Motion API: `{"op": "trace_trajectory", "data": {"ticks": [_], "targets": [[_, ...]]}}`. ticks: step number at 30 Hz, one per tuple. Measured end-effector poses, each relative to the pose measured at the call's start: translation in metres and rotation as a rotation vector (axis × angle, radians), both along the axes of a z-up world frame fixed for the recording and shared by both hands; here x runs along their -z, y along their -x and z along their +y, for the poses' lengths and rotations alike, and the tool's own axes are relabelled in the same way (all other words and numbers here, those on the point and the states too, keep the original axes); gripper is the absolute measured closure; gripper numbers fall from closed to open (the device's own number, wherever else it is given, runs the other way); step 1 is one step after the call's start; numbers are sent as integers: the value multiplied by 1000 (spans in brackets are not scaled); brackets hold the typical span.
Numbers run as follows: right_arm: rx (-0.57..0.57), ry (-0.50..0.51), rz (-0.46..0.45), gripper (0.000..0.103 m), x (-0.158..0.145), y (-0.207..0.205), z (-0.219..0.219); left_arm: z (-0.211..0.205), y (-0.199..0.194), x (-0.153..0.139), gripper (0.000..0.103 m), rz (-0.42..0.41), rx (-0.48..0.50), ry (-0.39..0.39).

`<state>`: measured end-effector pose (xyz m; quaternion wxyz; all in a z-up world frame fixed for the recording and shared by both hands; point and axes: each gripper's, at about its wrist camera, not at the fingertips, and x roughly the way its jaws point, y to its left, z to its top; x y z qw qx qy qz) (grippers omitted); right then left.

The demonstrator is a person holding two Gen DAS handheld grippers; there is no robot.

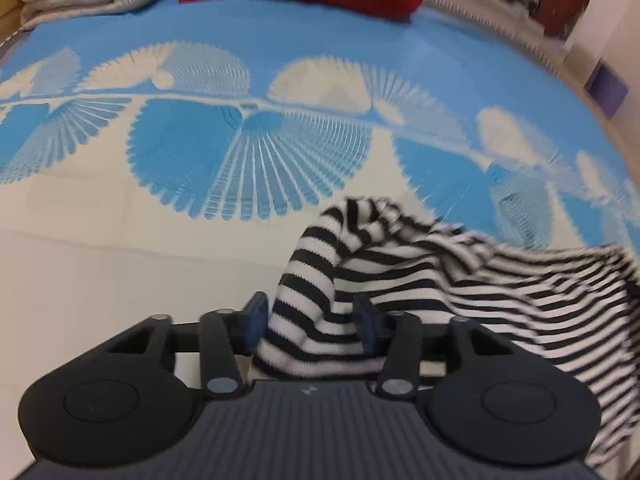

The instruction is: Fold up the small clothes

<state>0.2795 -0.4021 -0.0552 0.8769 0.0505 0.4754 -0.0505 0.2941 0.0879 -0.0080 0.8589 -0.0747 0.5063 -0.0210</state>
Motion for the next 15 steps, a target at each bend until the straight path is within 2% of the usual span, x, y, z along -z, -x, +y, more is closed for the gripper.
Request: {"op": "trace_trajectory", "data": {"ticks": [1, 2, 7, 9, 11, 13, 15], "targets": [[20, -30, -16, 70, -8, 9, -7, 5, 9, -8, 49, -6, -5, 13], [40, -69, -31, 68, -18, 21, -17, 11, 20, -16, 49, -12, -9, 25], [52, -141, -83, 68, -49, 87, -47, 42, 73, -44, 48, -16, -32, 96], [35, -169, -31, 68, -45, 112, -53, 50, 97, -41, 48, 13, -49, 143], [5, -201, 28, 68, -43, 129, -55, 54, 116, -26, 49, 61, -65, 179], [-9, -222, 46, 64, -40, 136, -56, 51, 123, -10, 51, 166, -81, 139], [-8, -210, 99, 61, -30, 139, -56, 50, 125, -9, 51, 167, -94, 125]]}}
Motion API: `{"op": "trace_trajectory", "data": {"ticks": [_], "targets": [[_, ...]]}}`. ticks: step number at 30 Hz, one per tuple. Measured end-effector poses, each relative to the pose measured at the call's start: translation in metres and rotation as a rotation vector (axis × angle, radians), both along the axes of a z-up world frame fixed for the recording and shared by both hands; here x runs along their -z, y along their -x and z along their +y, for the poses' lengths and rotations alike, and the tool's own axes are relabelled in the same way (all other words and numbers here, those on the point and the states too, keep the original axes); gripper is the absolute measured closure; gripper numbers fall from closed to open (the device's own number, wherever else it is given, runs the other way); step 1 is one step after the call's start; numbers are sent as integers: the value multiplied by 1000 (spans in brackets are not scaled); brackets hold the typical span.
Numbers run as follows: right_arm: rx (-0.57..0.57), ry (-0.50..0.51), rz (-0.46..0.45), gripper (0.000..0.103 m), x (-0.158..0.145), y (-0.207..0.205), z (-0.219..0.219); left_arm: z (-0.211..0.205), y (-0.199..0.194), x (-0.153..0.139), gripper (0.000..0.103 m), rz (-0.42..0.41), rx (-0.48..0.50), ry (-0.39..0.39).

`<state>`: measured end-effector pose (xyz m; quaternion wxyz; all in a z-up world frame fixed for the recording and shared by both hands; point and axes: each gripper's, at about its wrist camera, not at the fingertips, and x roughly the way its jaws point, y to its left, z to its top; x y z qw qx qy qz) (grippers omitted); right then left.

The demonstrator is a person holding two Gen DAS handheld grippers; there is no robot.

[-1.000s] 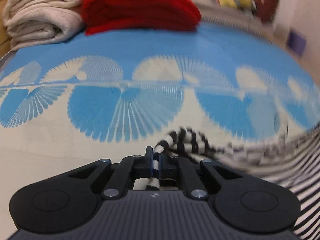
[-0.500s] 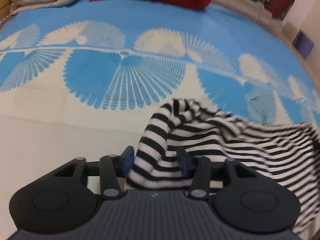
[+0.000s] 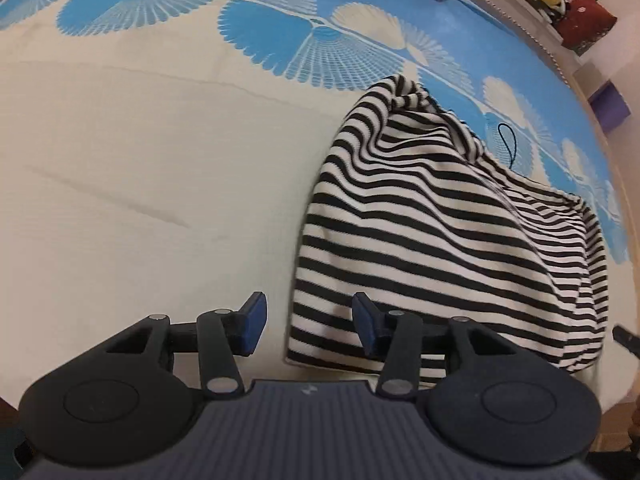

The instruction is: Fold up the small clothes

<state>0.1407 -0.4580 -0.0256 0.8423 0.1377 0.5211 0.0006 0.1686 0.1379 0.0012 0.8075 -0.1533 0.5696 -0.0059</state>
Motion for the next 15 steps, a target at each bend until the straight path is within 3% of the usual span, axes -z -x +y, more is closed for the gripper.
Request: {"op": "trace_trajectory", "data": {"ticks": [3, 8, 11, 12, 13, 14, 15], "targets": [[15, 6, 72, 60, 15, -3, 0, -2, -2, 9, 51, 43, -22, 27], [30, -1, 160, 58, 35, -7, 3, -5, -7, 30, 51, 135, -42, 9], [23, -7, 169, 60, 35, -8, 8, -11, -6, 33, 52, 157, -12, 37], [18, -6, 158, 65, 33, -7, 9, -13, -5, 32, 62, 148, 3, 31], [13, 1, 146, 82, 30, -7, 9, -15, -4, 30, 89, 136, 17, 24], [12, -3, 128, 86, 26, -6, 8, -16, -3, 28, 100, 127, 26, 24], [22, -17, 104, 89, 22, -6, 4, -14, 0, 24, 100, 107, 26, 34]]}}
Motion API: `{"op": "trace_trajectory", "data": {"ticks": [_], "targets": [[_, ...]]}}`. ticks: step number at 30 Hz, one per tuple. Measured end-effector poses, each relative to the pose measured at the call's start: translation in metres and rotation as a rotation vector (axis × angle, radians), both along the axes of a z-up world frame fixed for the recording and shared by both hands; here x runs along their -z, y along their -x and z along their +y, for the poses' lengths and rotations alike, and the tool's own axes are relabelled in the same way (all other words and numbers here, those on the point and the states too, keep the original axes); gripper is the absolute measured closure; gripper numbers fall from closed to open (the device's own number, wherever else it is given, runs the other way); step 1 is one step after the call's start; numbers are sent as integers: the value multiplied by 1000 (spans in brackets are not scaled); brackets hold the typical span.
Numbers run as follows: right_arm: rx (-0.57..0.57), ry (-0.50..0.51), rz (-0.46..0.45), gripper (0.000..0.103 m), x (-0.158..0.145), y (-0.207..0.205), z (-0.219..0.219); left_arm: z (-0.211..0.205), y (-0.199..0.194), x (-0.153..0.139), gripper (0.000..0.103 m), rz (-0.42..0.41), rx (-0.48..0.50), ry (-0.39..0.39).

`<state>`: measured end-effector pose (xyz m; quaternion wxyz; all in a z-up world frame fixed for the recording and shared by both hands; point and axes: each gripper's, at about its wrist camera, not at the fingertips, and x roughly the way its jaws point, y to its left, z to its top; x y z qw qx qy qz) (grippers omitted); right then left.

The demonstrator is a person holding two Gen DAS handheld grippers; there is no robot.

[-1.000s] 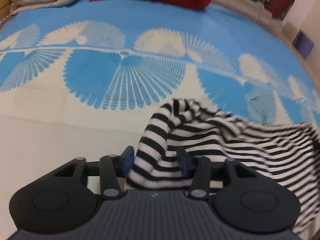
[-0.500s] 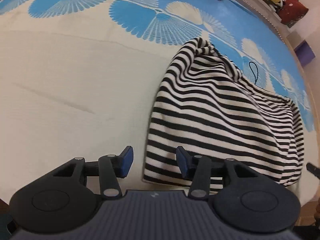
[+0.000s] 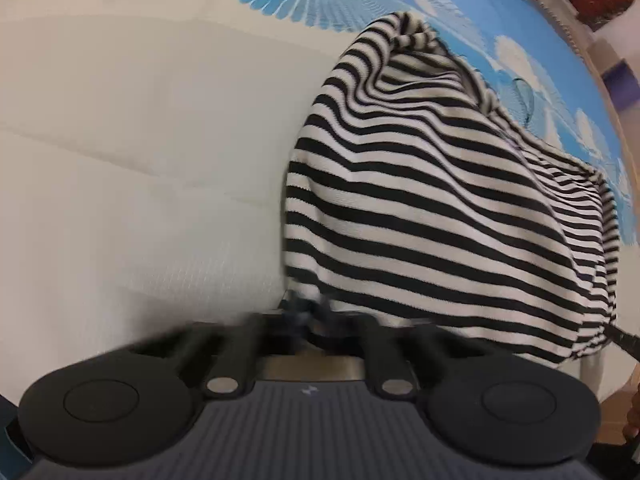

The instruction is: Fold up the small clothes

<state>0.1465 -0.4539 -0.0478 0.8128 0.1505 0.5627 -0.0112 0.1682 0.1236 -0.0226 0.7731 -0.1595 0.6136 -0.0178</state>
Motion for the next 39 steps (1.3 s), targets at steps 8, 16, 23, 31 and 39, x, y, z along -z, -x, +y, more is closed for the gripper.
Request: {"op": "trace_trajectory", "data": {"ticks": [8, 16, 23, 31, 39], "targets": [[140, -32, -45, 98, -21, 25, -40, 45, 36, -34, 101, -157, -57, 90], [129, 70, 82, 92, 1, 17, -20, 53, 27, -11, 102, -18, -174, -24], [67, 12, -167, 66, -33, 16, -1, -21, 20, -47, 78, -249, 110, 76], [-286, 119, 44, 56, 16, -9, 80, -108, -16, -24, 77, -232, 278, 36], [-236, 143, 35, 53, 9, -19, 83, -111, -56, 11, 77, -166, 208, -137]]}}
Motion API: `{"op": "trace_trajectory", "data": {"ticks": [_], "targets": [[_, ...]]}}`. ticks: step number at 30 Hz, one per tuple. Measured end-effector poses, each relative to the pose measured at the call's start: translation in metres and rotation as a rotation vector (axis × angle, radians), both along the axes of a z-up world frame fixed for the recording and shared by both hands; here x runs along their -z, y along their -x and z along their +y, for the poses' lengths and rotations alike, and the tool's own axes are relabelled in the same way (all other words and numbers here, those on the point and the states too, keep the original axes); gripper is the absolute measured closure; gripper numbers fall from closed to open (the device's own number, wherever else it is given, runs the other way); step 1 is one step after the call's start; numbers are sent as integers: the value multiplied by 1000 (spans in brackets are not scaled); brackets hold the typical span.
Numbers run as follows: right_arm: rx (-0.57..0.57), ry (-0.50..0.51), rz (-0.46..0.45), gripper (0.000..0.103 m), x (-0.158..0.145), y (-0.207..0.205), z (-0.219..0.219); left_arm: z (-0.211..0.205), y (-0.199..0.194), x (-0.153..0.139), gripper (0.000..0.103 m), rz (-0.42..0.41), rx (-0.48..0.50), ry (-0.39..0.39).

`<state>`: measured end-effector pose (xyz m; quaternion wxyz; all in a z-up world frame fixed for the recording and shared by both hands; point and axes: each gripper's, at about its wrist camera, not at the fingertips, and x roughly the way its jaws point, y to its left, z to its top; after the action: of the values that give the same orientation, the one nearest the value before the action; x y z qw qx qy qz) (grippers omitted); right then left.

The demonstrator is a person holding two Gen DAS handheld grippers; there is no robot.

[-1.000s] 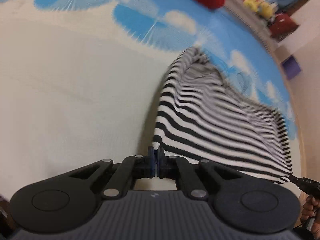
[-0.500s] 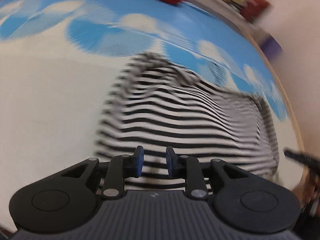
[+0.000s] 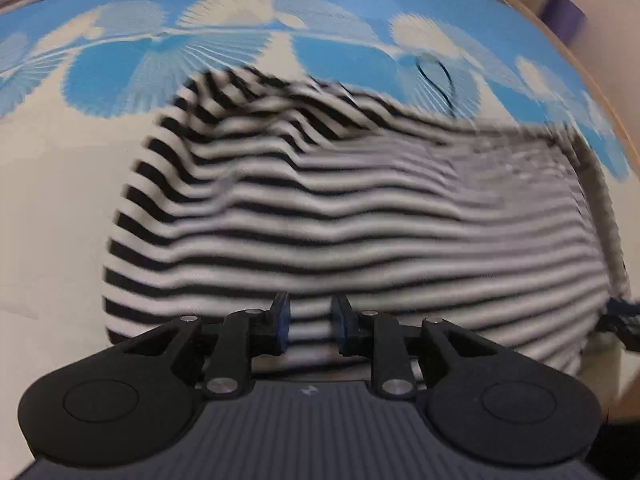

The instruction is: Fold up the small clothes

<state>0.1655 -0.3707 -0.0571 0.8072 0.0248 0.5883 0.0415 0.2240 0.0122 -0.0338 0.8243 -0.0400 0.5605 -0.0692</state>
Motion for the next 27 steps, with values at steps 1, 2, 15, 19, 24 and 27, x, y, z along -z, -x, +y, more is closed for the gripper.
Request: {"op": "trace_trajectory", "data": {"ticks": [1, 2, 15, 19, 24, 27], "targets": [[-4, 10, -43, 53, -8, 3, 0, 4, -2, -3, 78, -10, -39, 3], [-13, 16, -89, 53, -15, 3, 5, 7, -3, -8, 78, -25, -60, 11], [-210, 60, -76, 50, 22, -38, 83, 25, -36, 19, 79, -24, -125, 53], [-137, 16, -134, 50, 10, -48, 80, 24, -44, 16, 80, -52, -119, 43], [-19, 7, -305, 49, -16, -59, 51, 34, -48, -9, 78, -95, -172, 99], [139, 71, -257, 49, -1, -77, 11, 37, -57, -2, 77, -95, -174, 45]]}}
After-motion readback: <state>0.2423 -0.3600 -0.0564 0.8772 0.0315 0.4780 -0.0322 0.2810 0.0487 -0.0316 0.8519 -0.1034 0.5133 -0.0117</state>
